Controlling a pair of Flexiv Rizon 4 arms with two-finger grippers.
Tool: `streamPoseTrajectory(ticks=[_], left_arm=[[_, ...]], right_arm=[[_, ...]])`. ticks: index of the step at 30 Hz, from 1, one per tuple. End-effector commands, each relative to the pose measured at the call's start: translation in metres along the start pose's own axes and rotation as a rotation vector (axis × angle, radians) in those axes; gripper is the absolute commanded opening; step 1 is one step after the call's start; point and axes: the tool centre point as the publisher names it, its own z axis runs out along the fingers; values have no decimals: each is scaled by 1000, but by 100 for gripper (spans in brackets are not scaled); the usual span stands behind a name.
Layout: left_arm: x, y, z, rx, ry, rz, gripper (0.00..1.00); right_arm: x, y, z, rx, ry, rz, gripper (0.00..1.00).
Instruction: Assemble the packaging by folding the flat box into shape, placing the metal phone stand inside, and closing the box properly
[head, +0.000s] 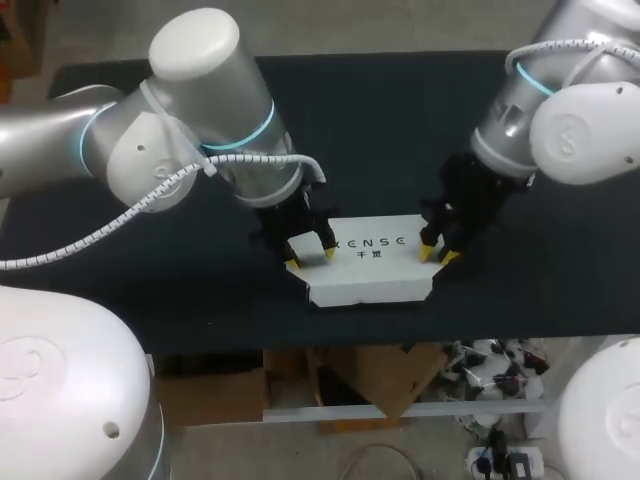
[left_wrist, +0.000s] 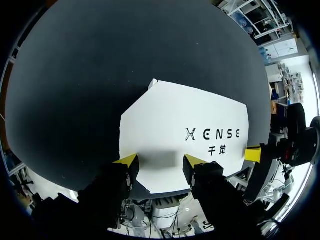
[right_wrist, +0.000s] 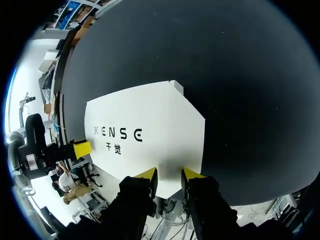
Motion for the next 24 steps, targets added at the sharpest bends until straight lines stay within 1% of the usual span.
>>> streamPoseTrajectory(ticks=[1, 10, 24], left_arm=[[1, 0, 2, -4, -2, 6, 59], [3, 0, 2, -5, -3, 11, 62], [3, 0, 2, -5, 3, 13, 62]], right_arm=[[1, -6, 4, -33, -8, -5, 33], [-4, -5, 6, -50, 0, -22, 36], [-6, 1, 9, -65, 11, -10, 35]])
